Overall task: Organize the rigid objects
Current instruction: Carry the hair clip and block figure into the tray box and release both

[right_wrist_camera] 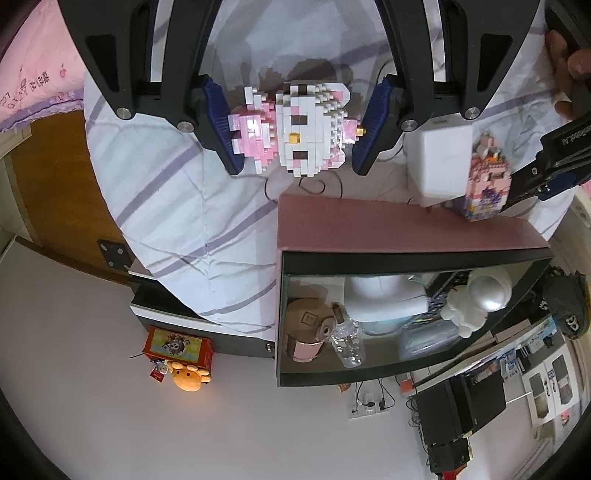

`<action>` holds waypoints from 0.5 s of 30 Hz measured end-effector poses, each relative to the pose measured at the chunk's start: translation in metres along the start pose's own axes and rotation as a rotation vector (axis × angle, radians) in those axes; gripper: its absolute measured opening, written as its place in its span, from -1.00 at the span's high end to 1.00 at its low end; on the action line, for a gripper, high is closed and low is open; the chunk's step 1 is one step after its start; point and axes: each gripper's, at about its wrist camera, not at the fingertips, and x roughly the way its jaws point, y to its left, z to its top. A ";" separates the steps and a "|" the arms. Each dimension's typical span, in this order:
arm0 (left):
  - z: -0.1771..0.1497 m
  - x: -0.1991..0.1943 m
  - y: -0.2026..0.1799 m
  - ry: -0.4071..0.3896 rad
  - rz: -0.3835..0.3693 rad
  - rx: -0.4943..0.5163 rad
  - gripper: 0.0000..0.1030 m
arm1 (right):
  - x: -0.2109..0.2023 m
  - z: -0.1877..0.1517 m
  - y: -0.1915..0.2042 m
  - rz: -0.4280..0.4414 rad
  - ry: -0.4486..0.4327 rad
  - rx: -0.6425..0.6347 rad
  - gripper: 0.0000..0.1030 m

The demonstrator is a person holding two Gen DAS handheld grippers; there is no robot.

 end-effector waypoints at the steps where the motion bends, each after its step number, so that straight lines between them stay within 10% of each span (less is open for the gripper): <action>1: -0.001 -0.003 0.001 -0.005 0.002 0.001 -0.77 | -0.003 -0.001 -0.001 0.001 -0.003 0.002 -0.20; 15: 0.014 -0.076 0.008 -0.133 -0.004 0.031 -0.77 | -0.060 0.016 0.022 0.059 -0.102 -0.030 -0.20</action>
